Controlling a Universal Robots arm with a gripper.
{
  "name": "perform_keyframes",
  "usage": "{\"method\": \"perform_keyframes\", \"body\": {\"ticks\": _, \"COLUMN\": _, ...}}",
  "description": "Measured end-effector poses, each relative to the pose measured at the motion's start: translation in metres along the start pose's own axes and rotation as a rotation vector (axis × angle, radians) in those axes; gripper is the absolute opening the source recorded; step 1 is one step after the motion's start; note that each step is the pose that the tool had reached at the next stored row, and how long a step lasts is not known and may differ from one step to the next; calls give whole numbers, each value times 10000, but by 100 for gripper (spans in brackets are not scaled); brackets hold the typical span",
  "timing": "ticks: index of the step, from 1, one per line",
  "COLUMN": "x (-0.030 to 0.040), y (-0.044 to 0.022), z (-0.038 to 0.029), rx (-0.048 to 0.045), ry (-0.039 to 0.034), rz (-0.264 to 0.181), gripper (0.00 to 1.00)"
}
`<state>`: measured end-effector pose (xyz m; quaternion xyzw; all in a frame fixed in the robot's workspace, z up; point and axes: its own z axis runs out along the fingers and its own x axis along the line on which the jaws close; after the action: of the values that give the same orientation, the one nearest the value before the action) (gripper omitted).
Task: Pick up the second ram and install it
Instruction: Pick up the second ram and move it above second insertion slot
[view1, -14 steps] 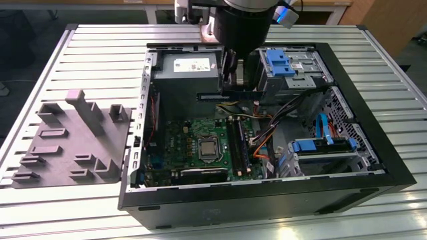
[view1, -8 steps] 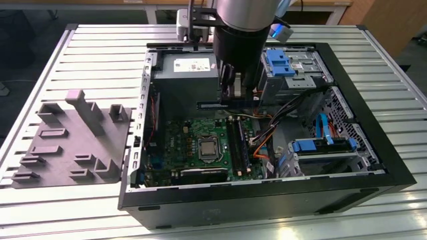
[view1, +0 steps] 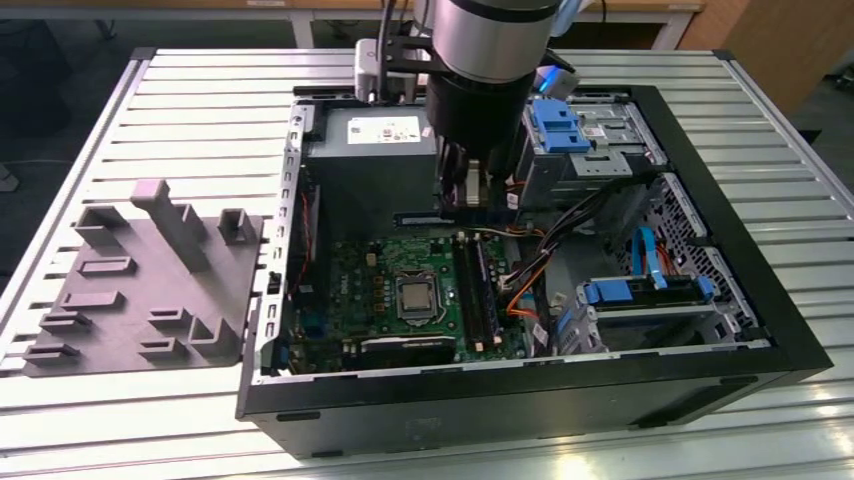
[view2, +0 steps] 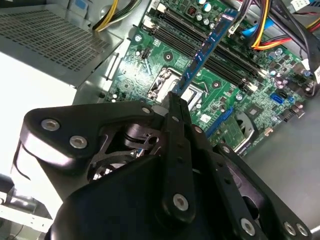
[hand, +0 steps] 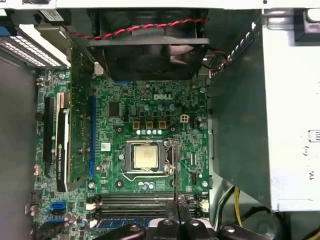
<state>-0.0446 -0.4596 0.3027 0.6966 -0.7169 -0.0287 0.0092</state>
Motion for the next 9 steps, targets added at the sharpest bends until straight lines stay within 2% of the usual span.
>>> {"method": "perform_keyframes", "body": {"ticks": 3, "x": 1, "y": -2, "z": 45, "rx": 0, "ry": 7, "rz": 1, "gripper": 12}}
{"method": "perform_keyframes", "body": {"ticks": 9, "x": 1, "y": -2, "z": 37, "rx": 1, "ry": 4, "rz": 1, "gripper": 12}}
